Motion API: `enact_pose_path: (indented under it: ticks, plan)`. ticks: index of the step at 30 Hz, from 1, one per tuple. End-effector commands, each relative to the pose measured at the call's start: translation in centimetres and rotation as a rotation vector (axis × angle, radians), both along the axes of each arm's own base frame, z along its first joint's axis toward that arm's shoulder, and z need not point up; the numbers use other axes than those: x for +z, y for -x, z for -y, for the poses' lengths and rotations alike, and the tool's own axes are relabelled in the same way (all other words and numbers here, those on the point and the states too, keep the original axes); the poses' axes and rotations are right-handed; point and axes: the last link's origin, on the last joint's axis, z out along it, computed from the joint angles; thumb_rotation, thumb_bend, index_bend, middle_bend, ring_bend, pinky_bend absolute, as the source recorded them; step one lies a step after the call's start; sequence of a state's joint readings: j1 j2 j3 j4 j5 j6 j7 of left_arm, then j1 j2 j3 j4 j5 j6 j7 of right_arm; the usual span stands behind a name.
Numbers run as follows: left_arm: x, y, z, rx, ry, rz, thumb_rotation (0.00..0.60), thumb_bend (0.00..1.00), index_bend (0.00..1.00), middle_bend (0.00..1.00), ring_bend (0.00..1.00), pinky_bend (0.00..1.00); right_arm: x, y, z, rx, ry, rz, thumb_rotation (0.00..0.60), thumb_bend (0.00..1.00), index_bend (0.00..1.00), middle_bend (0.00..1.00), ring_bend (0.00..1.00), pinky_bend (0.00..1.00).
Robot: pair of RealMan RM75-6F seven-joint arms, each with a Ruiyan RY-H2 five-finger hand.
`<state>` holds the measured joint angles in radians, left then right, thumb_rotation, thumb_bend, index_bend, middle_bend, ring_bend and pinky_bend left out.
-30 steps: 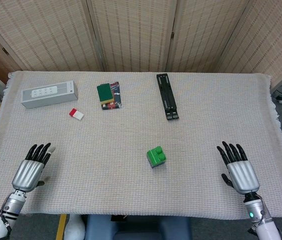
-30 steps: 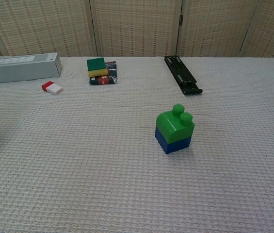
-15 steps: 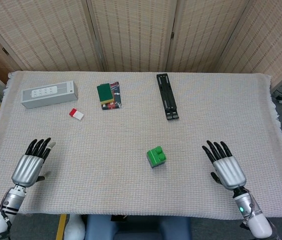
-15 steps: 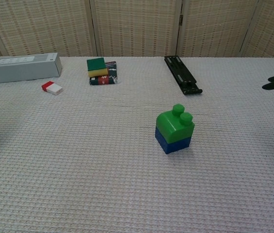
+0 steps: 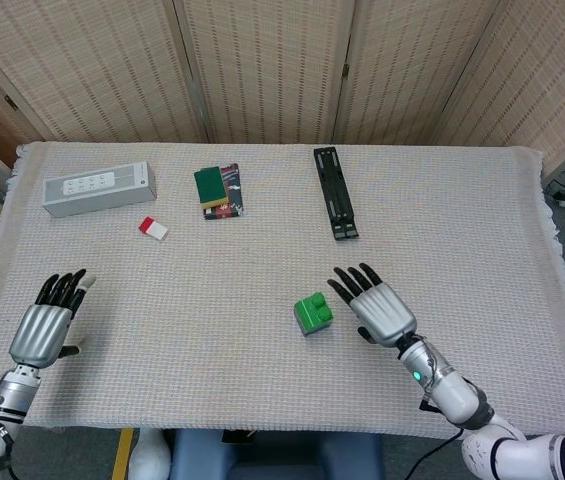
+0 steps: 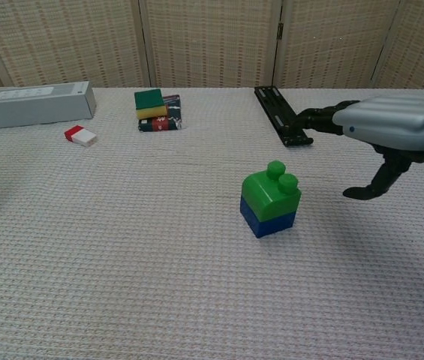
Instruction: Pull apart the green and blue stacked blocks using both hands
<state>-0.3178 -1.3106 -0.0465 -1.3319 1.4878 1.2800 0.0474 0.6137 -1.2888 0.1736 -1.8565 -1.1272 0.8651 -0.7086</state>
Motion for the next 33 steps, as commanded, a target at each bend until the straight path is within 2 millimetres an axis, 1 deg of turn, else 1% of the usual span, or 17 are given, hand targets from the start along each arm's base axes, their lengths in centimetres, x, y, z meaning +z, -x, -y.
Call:
enact_pose_path:
  ticks: [1, 4, 8, 16, 22, 33]
  plan:
    - [0.0, 0.1, -0.2, 0.005, 0.005, 0.006, 0.6, 0.25, 0.0, 0.05, 0.0, 0.0, -1.0, -2.4, 0.5, 0.024, -0.05, 0.002, 0.6, 0.35, 0.0, 0.0, 0.0, 0.0]
    - [0.1, 0.1, -0.4, 0.007, 0.002, 0.025, 0.6, 0.25, 0.0, 0.05, 0.0, 0.01, -1.8, -3.1, 1.2, -0.025, -0.096, 0.028, 0.6, 0.35, 0.0, 0.0, 0.0, 0.0]
    - [0.2, -0.1, -0.2, -0.009, 0.011, 0.04, 0.6, 0.25, 0.0, 0.05, 0.0, 0.01, -2.8, -4.0, 1.7, -0.049, -0.133, 0.017, 0.6, 0.35, 0.0, 0.0, 0.0, 0.0]
    - [1.2, 0.0, -0.3, -0.005, -0.026, 0.076, 0.6, 0.25, 0.0, 0.05, 0.0, 0.0, -4.4, -5.4, 2.0, -0.05, -0.137, -0.032, 0.6, 0.35, 0.0, 0.0, 0.0, 0.0]
    - [1.2, 0.0, -0.3, -0.003, -0.028, 0.07, 0.6, 0.25, 0.0, 0.05, 0.0, 0.0, -5.0, -5.3, 2.3, -0.06, -0.131, -0.039, 0.6, 0.35, 0.0, 0.0, 0.04, 0.0]
    - [1.1, 0.1, -0.4, 0.007, -0.03, 0.067, 0.6, 0.25, 0.0, 0.05, 0.0, 0.0, -5.6, -3.9, 3.2, -0.109, -0.149, -0.035, 0.6, 0.35, 0.0, 0.0, 0.07, 0.0]
